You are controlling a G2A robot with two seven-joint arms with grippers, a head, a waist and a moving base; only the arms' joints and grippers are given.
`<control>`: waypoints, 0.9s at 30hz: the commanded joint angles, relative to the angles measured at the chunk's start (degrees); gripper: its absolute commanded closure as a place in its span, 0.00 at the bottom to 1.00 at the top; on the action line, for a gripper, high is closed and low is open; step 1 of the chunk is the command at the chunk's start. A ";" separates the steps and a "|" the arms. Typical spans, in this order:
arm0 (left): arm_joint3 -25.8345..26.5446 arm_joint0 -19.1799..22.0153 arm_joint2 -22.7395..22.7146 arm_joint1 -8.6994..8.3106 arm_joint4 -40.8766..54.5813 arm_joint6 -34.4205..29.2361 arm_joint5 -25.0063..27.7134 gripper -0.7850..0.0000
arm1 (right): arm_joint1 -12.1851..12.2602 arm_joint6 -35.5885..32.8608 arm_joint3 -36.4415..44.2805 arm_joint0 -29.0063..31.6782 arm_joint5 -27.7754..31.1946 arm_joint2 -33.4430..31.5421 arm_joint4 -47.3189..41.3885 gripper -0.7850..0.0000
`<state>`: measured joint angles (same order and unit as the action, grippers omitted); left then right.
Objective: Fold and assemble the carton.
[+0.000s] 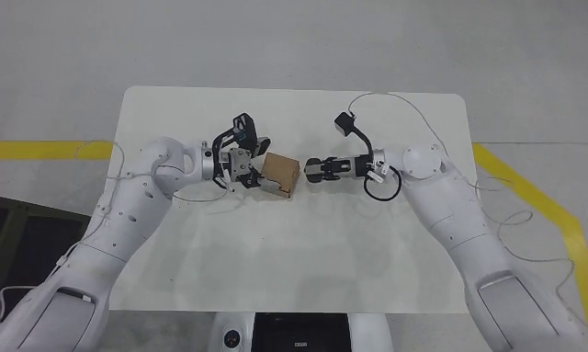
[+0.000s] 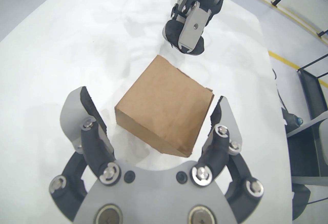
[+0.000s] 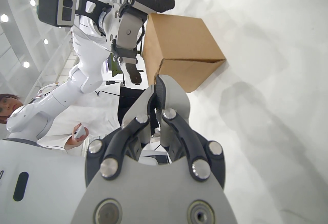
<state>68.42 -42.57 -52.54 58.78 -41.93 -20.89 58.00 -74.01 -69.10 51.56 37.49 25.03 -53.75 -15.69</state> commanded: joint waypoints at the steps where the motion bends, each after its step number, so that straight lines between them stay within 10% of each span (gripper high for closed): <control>1: 0.81 0.15 -0.47 -0.67 4.26 -1.74 0.00 0.00 | 0.28 0.65 0.89 0.57 0.56 -0.88 -0.49 0.78; 3: 1.47 0.29 -1.48 -1.36 7.39 -2.86 0.00 0.00 | 0.57 1.22 1.91 1.17 1.25 -1.79 -0.97 0.55; 5: 1.54 0.49 -3.16 -2.07 8.64 -3.63 0.00 0.00 | 0.89 2.30 2.74 1.74 2.17 -2.94 -1.51 0.00; 15: 2.52 -0.64 -9.05 -3.78 3.64 -3.10 -3.73 0.00 | 2.61 8.55 6.00 3.70 17.23 -9.70 -0.86 0.00; 27: 3.80 -1.55 -16.29 -5.90 -4.53 -2.73 -5.96 0.00 | 6.77 24.19 11.61 6.40 21.64 -21.44 25.41 0.00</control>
<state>72.09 -43.95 -68.23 53.07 -45.65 -23.63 52.13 -67.56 -46.89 62.03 43.12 46.80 -74.00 7.20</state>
